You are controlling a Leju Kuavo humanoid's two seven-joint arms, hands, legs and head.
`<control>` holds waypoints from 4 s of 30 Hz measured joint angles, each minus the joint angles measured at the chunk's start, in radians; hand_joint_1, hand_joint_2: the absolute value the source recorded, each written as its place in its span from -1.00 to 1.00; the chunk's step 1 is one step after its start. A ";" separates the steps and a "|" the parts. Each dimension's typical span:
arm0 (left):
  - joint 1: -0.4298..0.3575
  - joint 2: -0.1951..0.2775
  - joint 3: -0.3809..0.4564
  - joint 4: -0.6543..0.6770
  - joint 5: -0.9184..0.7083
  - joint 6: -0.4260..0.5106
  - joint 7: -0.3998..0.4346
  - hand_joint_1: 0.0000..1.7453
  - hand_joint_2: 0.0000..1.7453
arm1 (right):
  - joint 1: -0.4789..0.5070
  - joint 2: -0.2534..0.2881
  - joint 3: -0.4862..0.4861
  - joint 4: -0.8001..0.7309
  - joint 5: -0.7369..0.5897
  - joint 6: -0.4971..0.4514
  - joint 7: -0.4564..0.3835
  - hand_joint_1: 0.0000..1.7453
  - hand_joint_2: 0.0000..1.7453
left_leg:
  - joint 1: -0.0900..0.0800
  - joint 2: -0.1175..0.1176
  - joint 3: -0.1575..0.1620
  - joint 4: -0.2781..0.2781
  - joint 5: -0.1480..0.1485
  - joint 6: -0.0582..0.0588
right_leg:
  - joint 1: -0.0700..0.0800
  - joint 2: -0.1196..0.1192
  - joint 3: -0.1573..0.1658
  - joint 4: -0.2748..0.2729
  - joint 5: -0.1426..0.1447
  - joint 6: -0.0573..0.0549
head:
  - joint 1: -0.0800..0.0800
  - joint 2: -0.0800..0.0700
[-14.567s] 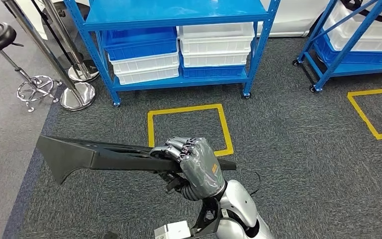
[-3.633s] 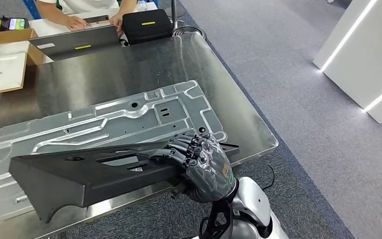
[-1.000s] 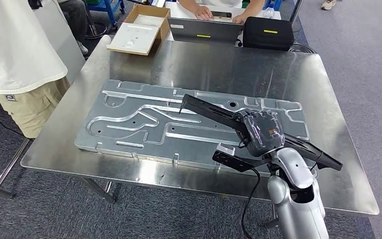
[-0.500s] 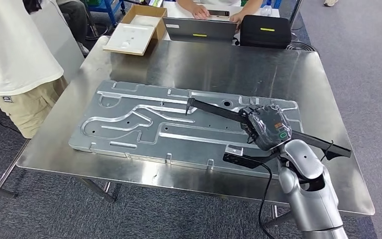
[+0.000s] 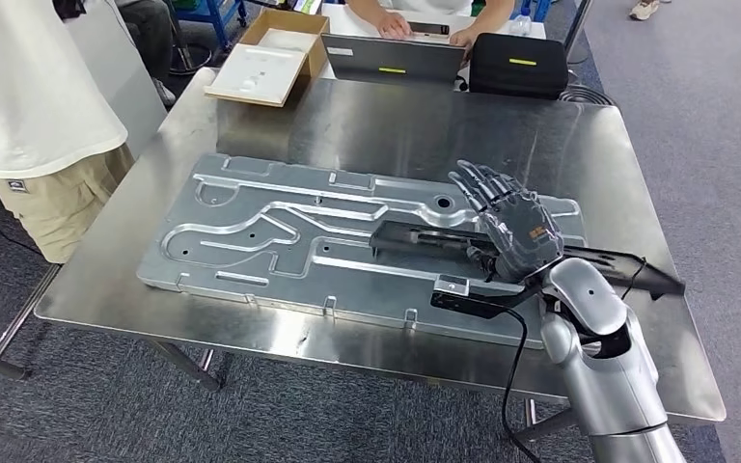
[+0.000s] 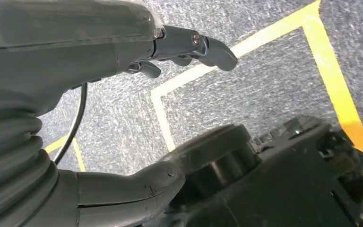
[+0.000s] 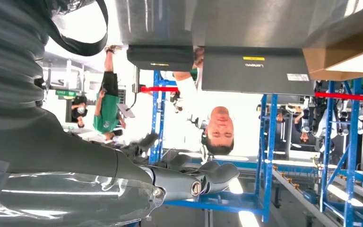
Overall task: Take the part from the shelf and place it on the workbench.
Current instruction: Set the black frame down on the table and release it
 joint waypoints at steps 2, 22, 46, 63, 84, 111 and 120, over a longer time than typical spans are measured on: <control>-0.001 -0.002 0.001 0.001 0.005 0.001 0.000 -1.00 -0.50 | -0.004 -0.005 0.000 0.001 0.000 -0.001 0.001 -1.00 1.00 | 0.006 0.001 0.005 -0.012 0.008 0.007 | -0.004 0.003 -0.028 0.068 -0.045 0.011 | 0.000 0.000; 0.011 -0.007 -0.001 0.002 0.097 0.035 0.055 -1.00 -1.00 | 0.048 -0.004 0.000 -0.017 -0.003 -0.009 0.024 -1.00 1.00 | 0.005 -0.001 -0.133 0.302 -0.140 -0.040 | -0.011 0.005 0.000 -0.008 0.008 -0.022 | 0.000 0.000; 0.029 -0.009 -0.035 0.002 0.193 0.053 0.093 -1.00 -1.00 | 0.060 0.009 -0.021 -0.026 0.000 -0.009 0.031 -1.00 1.00 | 0.000 -0.001 0.004 0.009 -0.013 -0.026 | -0.024 0.012 -0.001 0.001 0.002 0.007 | 0.000 0.000; 0.039 -0.009 -0.047 0.002 0.204 0.061 0.099 -1.00 -1.00 | 0.071 0.028 -0.031 -0.033 0.020 -0.007 0.039 -1.00 1.00 | -0.002 0.001 0.005 -0.008 0.007 0.004 | -0.016 0.011 -0.010 0.031 -0.028 0.019 | 0.000 0.000; 0.045 -0.010 -0.076 0.000 0.275 0.106 0.124 -1.00 -1.00 | 0.113 0.113 -0.047 -0.042 0.161 -0.057 0.087 -1.00 1.00 | 0.000 0.001 -0.082 0.275 -0.173 -0.046 | -0.023 0.002 -0.059 0.002 0.053 -0.020 | 0.000 0.000; 0.056 -0.012 -0.100 -0.010 0.324 0.135 0.157 -1.00 -1.00 | 0.128 0.166 -0.107 -0.066 0.219 -0.012 0.117 -1.00 1.00 | -0.003 0.006 -0.114 0.144 -0.082 -0.040 | -0.022 -0.001 0.044 -0.031 -0.013 -0.024 | 0.000 0.000; 0.056 -0.012 -0.102 -0.019 0.326 0.144 0.152 -1.00 -1.00 | 0.135 0.183 -0.139 -0.071 0.238 -0.014 0.126 -1.00 1.00 | -0.010 0.007 0.133 -0.023 -0.094 -0.013 | -0.011 -0.004 -0.069 -0.011 0.076 -0.003 | 0.000 0.000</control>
